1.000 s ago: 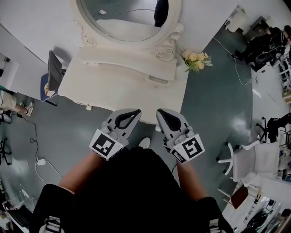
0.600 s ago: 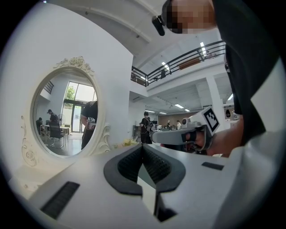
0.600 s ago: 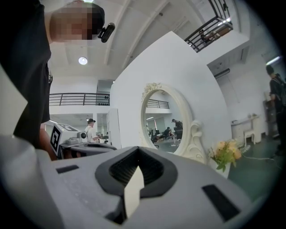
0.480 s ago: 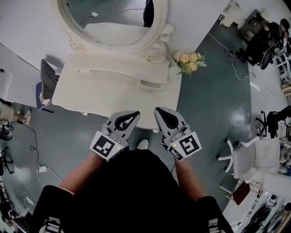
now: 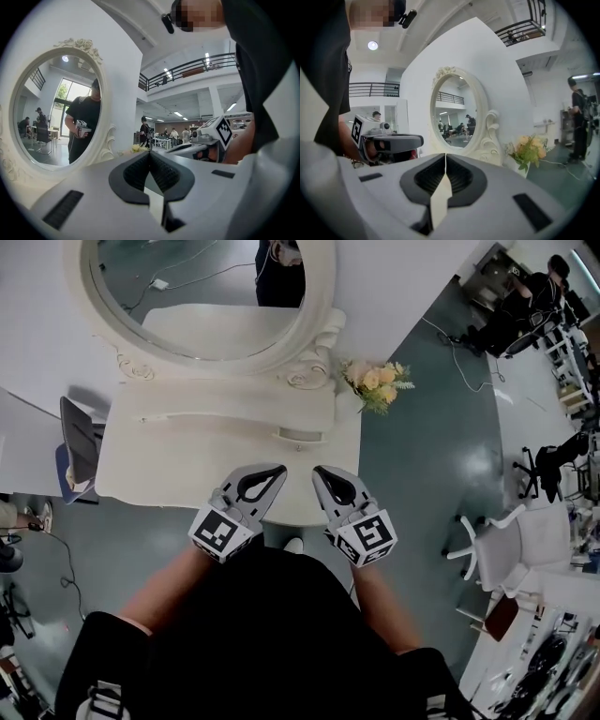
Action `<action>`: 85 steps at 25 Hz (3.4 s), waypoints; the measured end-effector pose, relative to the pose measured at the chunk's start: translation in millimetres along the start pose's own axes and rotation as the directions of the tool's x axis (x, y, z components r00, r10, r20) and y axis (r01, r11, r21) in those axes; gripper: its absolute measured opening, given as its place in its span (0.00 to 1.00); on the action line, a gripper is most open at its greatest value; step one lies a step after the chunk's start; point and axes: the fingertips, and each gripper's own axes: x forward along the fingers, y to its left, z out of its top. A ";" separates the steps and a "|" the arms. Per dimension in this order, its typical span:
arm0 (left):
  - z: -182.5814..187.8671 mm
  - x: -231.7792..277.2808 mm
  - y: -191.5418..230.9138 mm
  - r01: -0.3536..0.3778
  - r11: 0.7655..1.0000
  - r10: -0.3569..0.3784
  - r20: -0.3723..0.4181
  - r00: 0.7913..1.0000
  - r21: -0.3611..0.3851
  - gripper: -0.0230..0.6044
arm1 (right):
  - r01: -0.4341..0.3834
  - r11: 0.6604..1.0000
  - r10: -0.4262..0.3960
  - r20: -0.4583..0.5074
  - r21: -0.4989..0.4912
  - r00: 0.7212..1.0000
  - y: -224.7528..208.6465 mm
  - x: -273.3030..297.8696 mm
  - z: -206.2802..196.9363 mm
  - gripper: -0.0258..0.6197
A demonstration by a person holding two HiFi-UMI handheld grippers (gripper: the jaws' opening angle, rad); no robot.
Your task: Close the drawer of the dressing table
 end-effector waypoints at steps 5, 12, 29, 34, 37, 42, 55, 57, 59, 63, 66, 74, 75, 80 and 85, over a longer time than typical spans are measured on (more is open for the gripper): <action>-16.9 12.0 29.9 0.074 0.997 -0.074 -0.017 0.997 0.011 0.03 | 0.106 0.994 -0.103 -0.101 0.022 0.990 -20.5 33.4 -38.8 0.05; -35.0 29.1 56.6 0.146 0.989 -0.146 -0.013 0.989 0.010 0.03 | 0.258 0.961 -0.228 -0.247 0.098 0.942 -47.4 64.2 -100.3 0.06; -99.2 63.9 96.9 0.250 0.967 -0.252 -0.069 0.965 -0.038 0.03 | 0.475 0.864 -0.380 -0.400 0.169 0.834 -85.8 114.0 -200.0 0.25; -114.0 70.6 101.5 0.274 0.960 -0.279 -0.087 0.956 -0.059 0.03 | 0.507 0.847 -0.406 -0.425 0.157 0.809 -88.3 127.5 -227.1 0.25; -120.0 73.7 106.3 0.280 0.958 -0.285 -0.096 0.954 -0.065 0.03 | 0.533 0.833 -0.427 -0.438 0.150 0.791 -91.2 133.6 -239.2 0.25; -128.0 77.2 109.7 0.297 0.952 -0.303 -0.108 0.947 -0.073 0.03 | 0.575 0.804 -0.457 -0.462 0.151 0.760 -98.5 138.2 -258.5 0.25; -148.0 82.4 113.6 0.313 0.947 -0.320 -0.143 0.937 -0.071 0.03 | 0.615 0.775 -0.496 -0.464 0.146 0.734 -107.9 146.5 -274.8 0.20; -148.0 81.5 113.7 0.312 0.947 -0.320 -0.141 0.937 -0.078 0.03 | 0.619 0.770 -0.496 -0.466 0.155 0.733 -107.4 146.1 -275.4 0.20; -147.9 81.0 114.1 0.310 0.947 -0.319 -0.139 0.937 -0.082 0.03 | 0.621 0.766 -0.494 -0.465 0.165 0.734 -107.1 146.1 -274.7 0.20; -149.2 81.0 115.5 0.310 0.947 -0.320 -0.139 0.937 -0.087 0.03 | 0.622 0.764 -0.496 -0.461 0.171 0.736 -108.6 146.9 -271.1 0.19; -149.6 81.3 116.4 0.313 0.946 -0.322 -0.144 0.936 -0.083 0.03 | 0.623 0.763 -0.499 -0.455 0.173 0.737 -111.8 149.9 -269.3 0.19; -149.5 81.7 120.0 0.307 0.948 -0.316 -0.145 0.938 -0.082 0.03 | 0.613 0.772 -0.492 -0.455 0.165 0.742 -122.0 158.8 -266.1 0.19; -151.1 81.1 120.7 0.303 0.949 -0.313 -0.145 0.939 -0.084 0.03 | 0.612 0.774 -0.492 -0.454 0.163 0.743 -123.8 160.2 -265.8 0.19; -148.6 81.5 123.6 0.303 0.949 -0.314 -0.151 0.937 -0.088 0.03 | 0.615 0.772 -0.494 -0.454 0.164 0.741 -132.7 166.3 -263.7 0.19; -148.1 81.8 127.1 0.303 0.949 -0.313 -0.151 0.938 -0.086 0.03 | 0.616 0.772 -0.496 -0.454 0.159 0.740 -139.8 172.2 -262.3 0.19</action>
